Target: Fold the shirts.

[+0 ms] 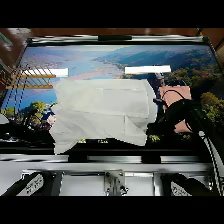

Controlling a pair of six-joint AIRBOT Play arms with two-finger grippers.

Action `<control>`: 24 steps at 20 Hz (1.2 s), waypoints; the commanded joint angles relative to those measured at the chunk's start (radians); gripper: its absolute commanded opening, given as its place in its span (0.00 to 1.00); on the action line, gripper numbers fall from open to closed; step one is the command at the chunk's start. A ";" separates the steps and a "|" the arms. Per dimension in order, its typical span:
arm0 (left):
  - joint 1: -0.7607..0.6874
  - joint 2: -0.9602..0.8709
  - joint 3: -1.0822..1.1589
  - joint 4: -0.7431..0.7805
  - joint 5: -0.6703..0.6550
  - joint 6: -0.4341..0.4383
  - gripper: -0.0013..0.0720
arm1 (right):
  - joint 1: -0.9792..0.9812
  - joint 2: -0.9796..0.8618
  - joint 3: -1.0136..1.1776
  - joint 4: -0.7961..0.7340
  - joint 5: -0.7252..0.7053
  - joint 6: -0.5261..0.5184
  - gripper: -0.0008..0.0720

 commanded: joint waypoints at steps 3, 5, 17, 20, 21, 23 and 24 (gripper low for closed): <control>0.002 0.000 -0.129 -0.013 0.071 -0.005 0.84 | 0.000 0.024 -0.132 0.121 0.034 0.008 0.86; 0.001 0.000 -0.152 -0.044 0.129 -0.006 0.84 | 0.000 0.024 -0.132 0.131 0.066 0.011 0.86; -0.003 -0.032 -0.150 -0.144 0.092 0.051 0.06 | 0.001 -0.074 -0.184 0.230 0.157 0.067 0.86; -0.003 -0.032 -0.131 -0.145 0.068 0.050 0.06 | 0.001 -0.103 -0.183 0.247 0.214 0.077 0.54; -0.003 -0.032 -0.121 -0.145 0.056 0.051 0.06 | 0.001 -0.103 -0.177 0.254 0.212 0.079 0.15; -0.003 -0.026 -0.087 -0.145 0.035 0.051 0.06 | 0.001 -0.094 -0.139 0.252 0.177 0.072 0.07; -0.003 -0.018 -0.060 -0.145 0.030 0.051 0.06 | 0.000 -0.079 -0.112 0.248 0.159 0.055 0.07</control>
